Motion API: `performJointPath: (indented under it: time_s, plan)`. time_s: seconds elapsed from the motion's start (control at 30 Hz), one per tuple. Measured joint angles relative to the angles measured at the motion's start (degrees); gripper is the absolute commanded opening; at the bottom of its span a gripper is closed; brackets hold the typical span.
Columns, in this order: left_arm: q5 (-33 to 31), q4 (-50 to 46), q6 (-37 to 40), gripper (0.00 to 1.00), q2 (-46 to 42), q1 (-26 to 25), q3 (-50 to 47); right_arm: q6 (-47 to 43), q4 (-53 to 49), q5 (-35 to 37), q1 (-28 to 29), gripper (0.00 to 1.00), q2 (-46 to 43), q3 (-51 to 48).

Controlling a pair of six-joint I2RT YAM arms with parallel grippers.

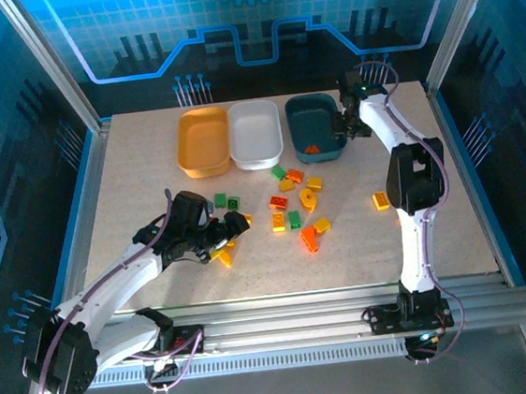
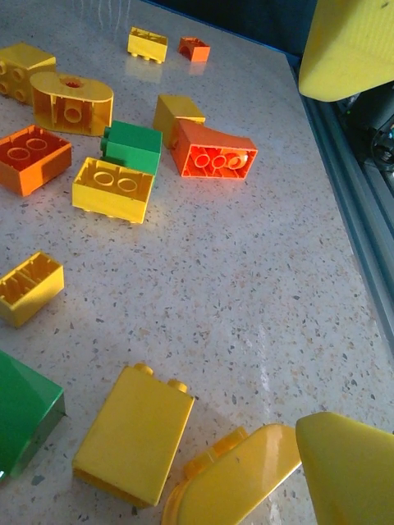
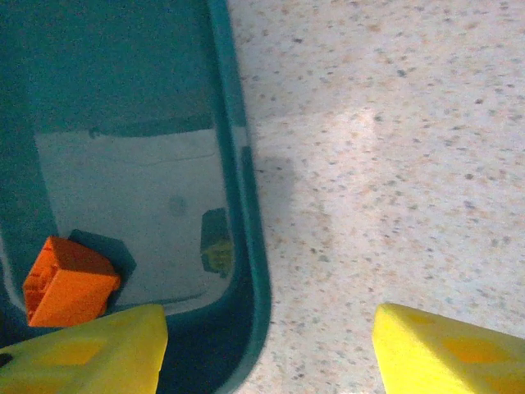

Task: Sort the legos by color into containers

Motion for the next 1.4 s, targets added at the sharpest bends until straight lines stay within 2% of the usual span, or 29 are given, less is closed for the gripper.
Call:
performJointPath:
  time_s: [0.33,0.63,0.7,0.83,0.93,1.03,1.13,1.27,1.4]
  plan:
    - [-0.3,-1.2,0.2,0.99,0.0,0.0,0.3,-0.9,-0.3,-2.5,2.7,0.62,8.2,7.7]
    - [-0.5,-1.2,0.1,0.99,-0.1,0.0,0.5,-0.3,-0.4,-3.1,4.7,0.65,8.9,8.9]
    - [-0.5,-1.2,0.1,0.99,-0.5,0.0,0.5,0.7,0.3,-2.1,4.5,0.66,6.3,4.7]
    - [-1.2,-1.1,0.0,0.99,-2.6,0.0,0.1,4.2,2.0,0.0,3.1,0.74,-5.1,-9.6]
    - [-1.6,-0.8,-0.1,0.99,-4.2,0.0,-1.0,7.7,3.2,0.5,-0.5,0.82,-18.0,-23.0]
    - [-1.6,0.1,-0.3,0.99,-4.5,0.0,-2.1,10.4,3.6,2.3,-5.5,0.84,-27.3,-31.5]
    - [-1.5,0.6,-0.4,0.99,-4.4,0.0,-2.4,11.9,4.0,4.2,-7.9,0.85,-29.6,-37.7]
    - [-1.3,1.5,-0.4,0.99,-4.2,0.0,-2.6,11.9,4.6,3.6,-7.9,0.83,-28.0,-45.2]
    - [-1.0,1.9,-0.4,0.99,-4.7,0.0,-3.9,11.4,5.1,1.9,-7.7,0.81,-25.2,-46.1]
